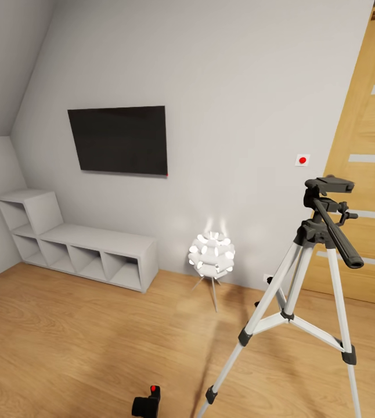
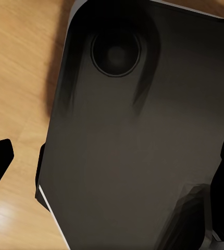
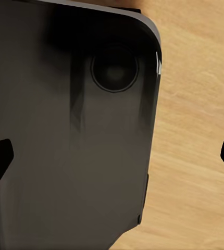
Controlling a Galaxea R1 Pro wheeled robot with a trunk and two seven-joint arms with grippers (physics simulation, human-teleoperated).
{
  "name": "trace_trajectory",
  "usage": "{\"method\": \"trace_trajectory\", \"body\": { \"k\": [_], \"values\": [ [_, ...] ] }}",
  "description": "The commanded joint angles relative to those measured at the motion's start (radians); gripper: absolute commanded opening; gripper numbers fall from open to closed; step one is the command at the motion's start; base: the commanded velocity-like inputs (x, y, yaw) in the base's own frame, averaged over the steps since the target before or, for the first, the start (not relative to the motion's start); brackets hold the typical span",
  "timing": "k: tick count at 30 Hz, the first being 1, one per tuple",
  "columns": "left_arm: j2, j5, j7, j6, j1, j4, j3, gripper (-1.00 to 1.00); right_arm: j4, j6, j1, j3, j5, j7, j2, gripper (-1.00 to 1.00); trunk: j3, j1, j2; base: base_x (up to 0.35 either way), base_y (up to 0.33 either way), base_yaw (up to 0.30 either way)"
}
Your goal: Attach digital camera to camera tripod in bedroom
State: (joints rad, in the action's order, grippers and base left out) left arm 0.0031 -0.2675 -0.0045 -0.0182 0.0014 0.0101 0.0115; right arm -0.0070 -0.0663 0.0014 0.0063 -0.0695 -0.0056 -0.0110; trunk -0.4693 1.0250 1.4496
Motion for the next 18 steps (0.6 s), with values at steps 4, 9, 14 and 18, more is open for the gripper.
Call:
{"method": "trace_trajectory", "body": {
  "k": [4,9,14,18],
  "values": [
    [0.0,-0.005,0.002,-0.002,0.0,0.001,0.001,1.0,-0.001,-0.009,0.0,0.0,-0.006,0.001,-0.001,1.0,-0.001,0.0,0.0,0.0,0.0,0.0],
    [0.0,-0.005,0.003,-0.002,0.0,0.001,0.001,1.0,0.0,-0.012,0.0,-0.001,-0.003,0.003,-0.001,1.0,-0.001,0.0,0.0,0.0,0.0,0.0],
    [0.001,-0.004,0.004,-0.001,0.0,0.002,-0.002,1.0,-0.001,-0.013,0.0,-0.002,-0.002,-0.001,-0.001,1.0,-0.001,0.0,0.0,0.0,0.0,0.0],
    [0.011,-0.004,0.007,0.004,0.0,0.034,-0.003,1.0,-0.001,-0.009,0.0,-0.002,-0.003,-0.001,0.0,1.0,-0.001,0.0,0.0,0.0,0.0,0.0]
  ]
}}
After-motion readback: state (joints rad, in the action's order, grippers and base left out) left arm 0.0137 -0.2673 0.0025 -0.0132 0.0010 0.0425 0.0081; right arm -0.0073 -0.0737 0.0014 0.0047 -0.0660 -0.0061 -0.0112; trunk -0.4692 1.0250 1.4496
